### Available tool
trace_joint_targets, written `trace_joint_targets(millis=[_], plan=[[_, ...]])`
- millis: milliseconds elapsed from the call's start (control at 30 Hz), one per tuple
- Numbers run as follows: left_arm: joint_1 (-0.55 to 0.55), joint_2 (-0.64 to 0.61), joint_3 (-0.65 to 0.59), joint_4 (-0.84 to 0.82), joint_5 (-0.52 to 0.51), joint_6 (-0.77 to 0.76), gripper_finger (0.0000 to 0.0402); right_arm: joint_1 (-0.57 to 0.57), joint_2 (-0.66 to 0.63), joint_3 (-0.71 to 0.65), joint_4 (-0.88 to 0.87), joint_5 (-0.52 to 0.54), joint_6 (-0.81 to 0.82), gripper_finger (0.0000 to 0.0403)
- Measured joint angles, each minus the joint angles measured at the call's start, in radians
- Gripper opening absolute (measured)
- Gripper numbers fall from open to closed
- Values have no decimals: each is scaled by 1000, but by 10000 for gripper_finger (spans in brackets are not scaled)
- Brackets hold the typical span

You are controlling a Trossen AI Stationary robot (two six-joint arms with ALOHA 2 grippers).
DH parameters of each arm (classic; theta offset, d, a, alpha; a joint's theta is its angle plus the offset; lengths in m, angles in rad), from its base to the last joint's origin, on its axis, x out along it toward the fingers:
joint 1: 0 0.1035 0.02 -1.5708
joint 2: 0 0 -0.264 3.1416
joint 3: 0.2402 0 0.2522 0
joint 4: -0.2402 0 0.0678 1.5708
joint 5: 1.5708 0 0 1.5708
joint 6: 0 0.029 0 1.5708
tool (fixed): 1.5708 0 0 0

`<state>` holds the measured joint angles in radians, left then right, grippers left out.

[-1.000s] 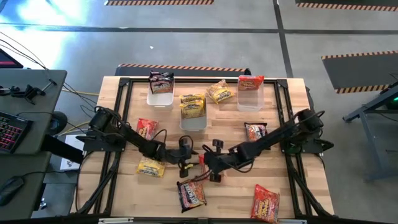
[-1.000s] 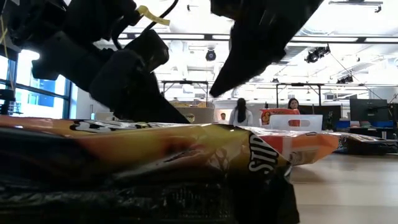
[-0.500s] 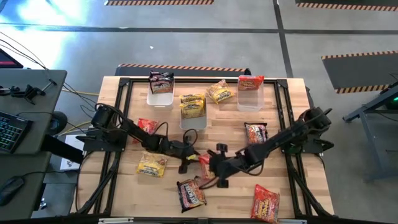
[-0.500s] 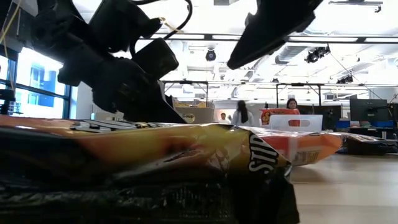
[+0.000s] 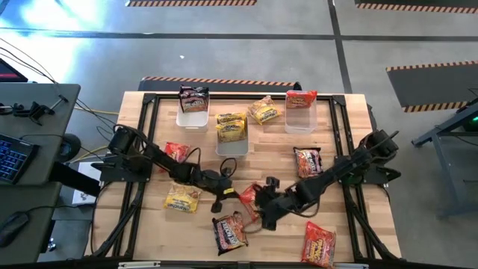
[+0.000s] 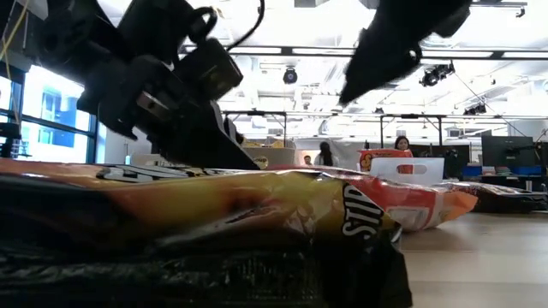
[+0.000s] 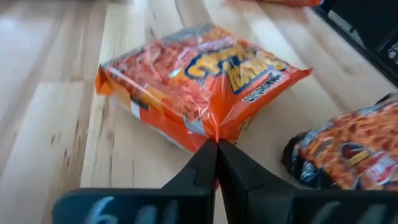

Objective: Sort Maruchan noodles
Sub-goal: Put the bottom left orange noodle pack into the transparent bin

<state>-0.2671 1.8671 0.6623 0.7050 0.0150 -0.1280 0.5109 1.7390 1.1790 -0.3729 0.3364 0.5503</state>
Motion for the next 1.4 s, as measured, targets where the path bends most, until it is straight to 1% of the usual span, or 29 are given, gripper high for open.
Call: trace_joint_targets(millis=[100,167,300,367,500,567,633,767,833,967,1067,1300,1333,1400], plan=[[-10,-18,0,16,-22,27,1,-28,0,0,-109,-46,71,223],[-15,-34,0,17,-29,49,1,-39,0,0,-141,-48,66,223],[-16,-61,0,21,-45,110,1,-47,0,0,-77,-48,-102,223],[-16,-71,0,31,-46,151,0,-71,0,0,-53,-82,-191,223],[-16,-87,0,42,-46,211,0,-175,0,0,-41,-203,-332,223],[-16,-87,0,54,-45,237,0,-236,0,0,-29,-288,-400,223],[-16,-87,1,62,-46,263,0,-296,0,0,-14,-396,-454,223],[-16,-87,10,57,-46,289,0,-398,9,0,-1,-669,-528,223],[-16,-87,18,56,-45,306,0,-431,24,0,3,-753,-551,223],[-16,-87,35,57,-46,324,0,-473,74,0,23,-857,-569,223],[-15,-87,38,53,-46,327,0,-488,110,0,45,-961,-567,223],[-10,-87,41,58,-49,325,0,-477,149,0,65,-1147,-584,223],[-8,-87,41,58,-50,324,0,-475,153,0,70,-1170,-582,222],[-3,-87,41,57,-50,320,0,-469,158,0,83,-1175,-574,219]])
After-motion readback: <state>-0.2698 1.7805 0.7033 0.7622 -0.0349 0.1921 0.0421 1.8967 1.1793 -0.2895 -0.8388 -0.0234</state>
